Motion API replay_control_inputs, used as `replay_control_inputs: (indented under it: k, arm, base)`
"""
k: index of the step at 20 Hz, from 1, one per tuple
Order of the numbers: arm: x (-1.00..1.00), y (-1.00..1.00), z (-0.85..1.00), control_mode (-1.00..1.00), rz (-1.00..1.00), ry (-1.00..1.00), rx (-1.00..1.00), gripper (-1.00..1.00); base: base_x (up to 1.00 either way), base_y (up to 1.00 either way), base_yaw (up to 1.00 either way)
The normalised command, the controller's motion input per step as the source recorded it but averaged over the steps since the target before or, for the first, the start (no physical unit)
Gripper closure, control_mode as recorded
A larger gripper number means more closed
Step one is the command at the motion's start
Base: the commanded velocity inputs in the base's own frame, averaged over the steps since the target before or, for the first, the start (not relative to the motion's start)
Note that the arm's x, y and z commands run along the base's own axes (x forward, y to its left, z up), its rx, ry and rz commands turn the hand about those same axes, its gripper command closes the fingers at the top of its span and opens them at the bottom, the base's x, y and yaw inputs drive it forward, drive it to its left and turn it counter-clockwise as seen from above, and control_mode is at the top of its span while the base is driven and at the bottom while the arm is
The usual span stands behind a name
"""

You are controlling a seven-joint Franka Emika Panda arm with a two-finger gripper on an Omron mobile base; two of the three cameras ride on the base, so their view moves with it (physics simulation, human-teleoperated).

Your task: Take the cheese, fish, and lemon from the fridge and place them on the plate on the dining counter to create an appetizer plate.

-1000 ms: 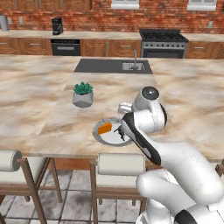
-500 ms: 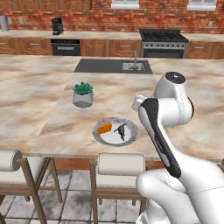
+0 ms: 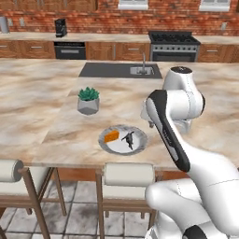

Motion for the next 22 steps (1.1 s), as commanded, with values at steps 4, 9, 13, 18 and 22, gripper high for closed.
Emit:
replay_control_inputs:
  k: [4,9,13,18,22]
  arm:
    - [0.0,0.0,0.0,1.0,0.0,0.0,0.0,-1.0]
    - [0.0,0.0,0.0,1.0,0.0,0.0,0.0,-1.0]
    - [0.0,0.0,0.0,1.0,0.0,0.0,0.0,-1.0]
    - [0.0,0.0,0.0,1.0,0.0,0.0,0.0,-1.0]
    - [0.0,0.0,0.0,1.0,0.0,0.0,0.0,-1.0]
  base:
    - [-0.88,-0.4,-0.13]
    - [-1.0,-0.85,-0.22]
    - [-1.0,-1.0,-0.17]
    - [-0.83,-1.0,-0.15]
    - [-0.54,-1.0,-0.18]
